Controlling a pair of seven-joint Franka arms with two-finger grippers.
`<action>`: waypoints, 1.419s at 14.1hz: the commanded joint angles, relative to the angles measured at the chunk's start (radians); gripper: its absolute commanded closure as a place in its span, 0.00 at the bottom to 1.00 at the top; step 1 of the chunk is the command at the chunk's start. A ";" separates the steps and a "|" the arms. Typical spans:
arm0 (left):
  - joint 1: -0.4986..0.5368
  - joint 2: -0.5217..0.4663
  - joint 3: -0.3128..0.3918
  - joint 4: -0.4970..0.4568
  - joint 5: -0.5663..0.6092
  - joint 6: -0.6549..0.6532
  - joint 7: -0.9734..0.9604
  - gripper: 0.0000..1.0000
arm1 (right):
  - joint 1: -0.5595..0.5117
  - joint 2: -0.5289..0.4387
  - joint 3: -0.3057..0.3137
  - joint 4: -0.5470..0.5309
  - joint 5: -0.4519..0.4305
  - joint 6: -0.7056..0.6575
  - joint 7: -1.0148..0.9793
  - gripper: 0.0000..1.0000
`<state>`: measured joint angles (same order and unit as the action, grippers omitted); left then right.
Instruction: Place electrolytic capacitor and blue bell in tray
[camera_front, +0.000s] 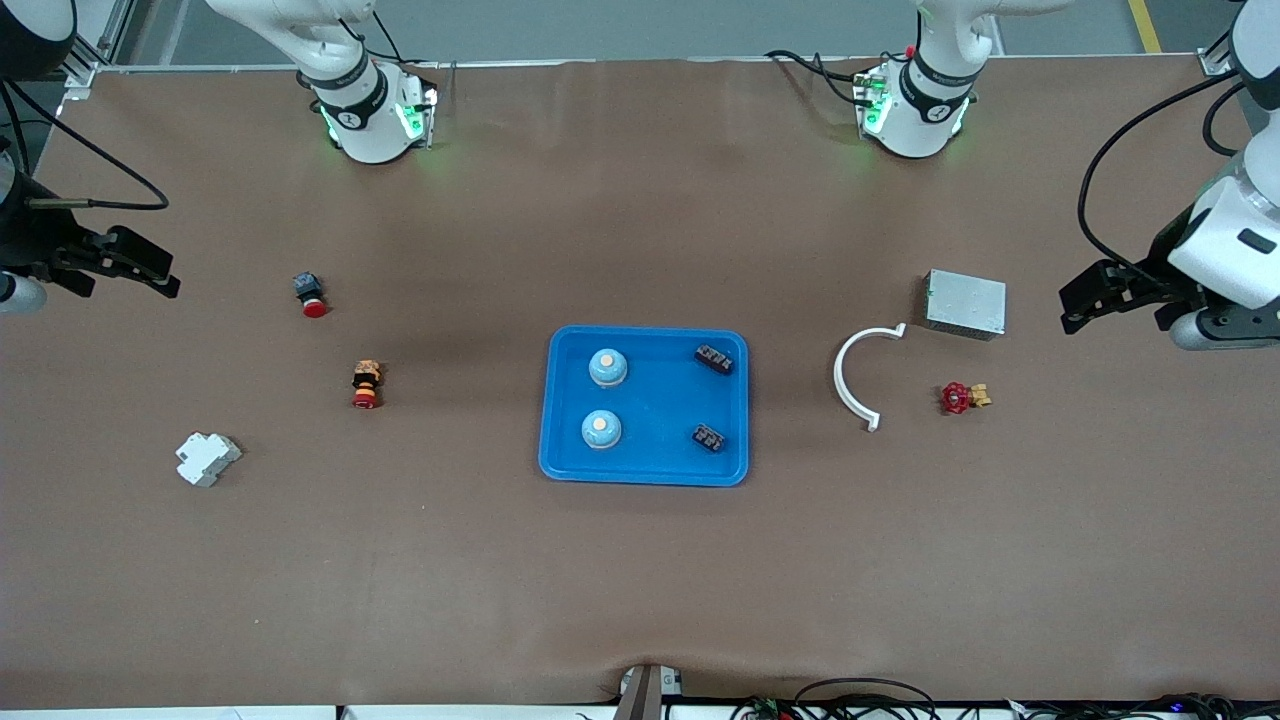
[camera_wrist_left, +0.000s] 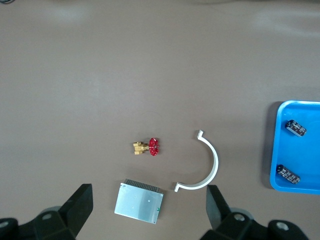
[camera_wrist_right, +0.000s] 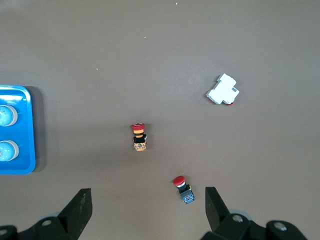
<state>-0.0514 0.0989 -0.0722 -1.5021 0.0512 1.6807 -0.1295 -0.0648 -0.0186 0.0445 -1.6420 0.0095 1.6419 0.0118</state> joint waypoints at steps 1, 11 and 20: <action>0.013 0.021 0.003 0.005 -0.025 -0.024 0.013 0.00 | -0.018 -0.009 0.009 0.004 0.000 -0.002 -0.003 0.00; 0.028 0.021 0.011 0.010 -0.025 -0.085 0.030 0.00 | -0.009 -0.008 0.012 0.002 0.000 0.009 -0.004 0.00; 0.028 0.024 0.011 0.010 -0.024 -0.085 0.031 0.00 | -0.010 -0.008 0.017 0.002 0.001 0.018 -0.004 0.00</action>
<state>-0.0248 0.1270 -0.0664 -1.5013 0.0511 1.6141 -0.1225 -0.0661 -0.0186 0.0550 -1.6409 0.0095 1.6578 0.0110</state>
